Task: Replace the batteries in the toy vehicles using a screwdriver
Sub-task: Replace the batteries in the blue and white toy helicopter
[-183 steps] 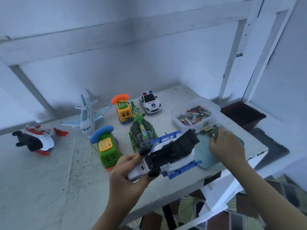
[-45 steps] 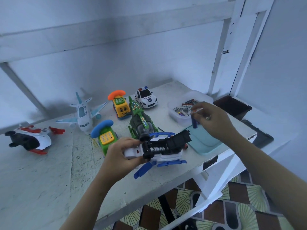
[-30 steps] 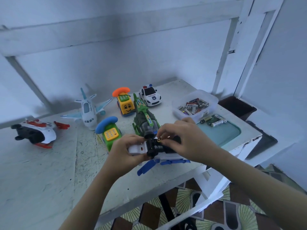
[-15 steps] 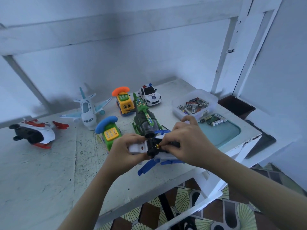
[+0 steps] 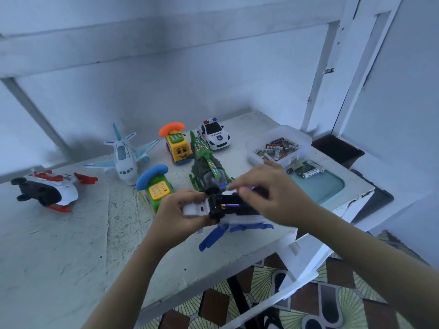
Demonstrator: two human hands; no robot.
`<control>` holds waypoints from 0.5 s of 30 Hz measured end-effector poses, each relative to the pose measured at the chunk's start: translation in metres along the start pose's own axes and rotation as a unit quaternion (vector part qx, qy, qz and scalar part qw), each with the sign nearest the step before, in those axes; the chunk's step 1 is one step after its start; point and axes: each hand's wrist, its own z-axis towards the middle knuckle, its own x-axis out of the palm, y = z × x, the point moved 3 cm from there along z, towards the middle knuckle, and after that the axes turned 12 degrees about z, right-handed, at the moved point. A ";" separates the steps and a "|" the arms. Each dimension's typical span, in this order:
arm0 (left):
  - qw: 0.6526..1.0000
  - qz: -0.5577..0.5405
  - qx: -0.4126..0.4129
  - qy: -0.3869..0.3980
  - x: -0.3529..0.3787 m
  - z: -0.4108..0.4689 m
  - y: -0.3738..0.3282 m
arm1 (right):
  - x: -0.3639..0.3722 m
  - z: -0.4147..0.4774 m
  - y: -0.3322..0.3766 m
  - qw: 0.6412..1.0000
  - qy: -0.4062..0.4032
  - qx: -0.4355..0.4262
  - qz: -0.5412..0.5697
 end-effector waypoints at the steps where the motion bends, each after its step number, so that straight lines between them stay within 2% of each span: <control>1: 1.000 0.000 -0.001 -0.001 0.000 0.000 0.000 | -0.008 0.003 -0.002 0.998 -0.040 0.033 0.044; 3: 1.000 0.001 -0.007 -0.004 -0.001 0.001 0.001 | -0.026 0.006 -0.015 0.987 -0.128 0.085 0.039; 5: 1.000 0.005 -0.011 -0.005 -0.001 0.002 0.000 | -0.043 0.008 -0.041 0.974 -0.156 0.143 -0.086; 7: 1.000 0.015 -0.008 -0.004 -0.001 0.003 -0.002 | -0.052 0.004 -0.077 0.939 -0.107 0.228 -0.233; 9: 1.000 0.027 -0.004 0.000 0.000 0.004 -0.004 | -0.055 -0.004 -0.105 0.898 -0.055 0.303 -0.315; 11: 1.000 0.031 -0.005 0.003 0.000 0.005 -0.004 | -0.056 -0.009 -0.121 0.879 -0.040 0.322 -0.349; 15: 0.999 0.038 -0.013 0.004 0.000 0.005 -0.001 | -0.054 -0.015 -0.141 0.864 -0.023 0.298 -0.405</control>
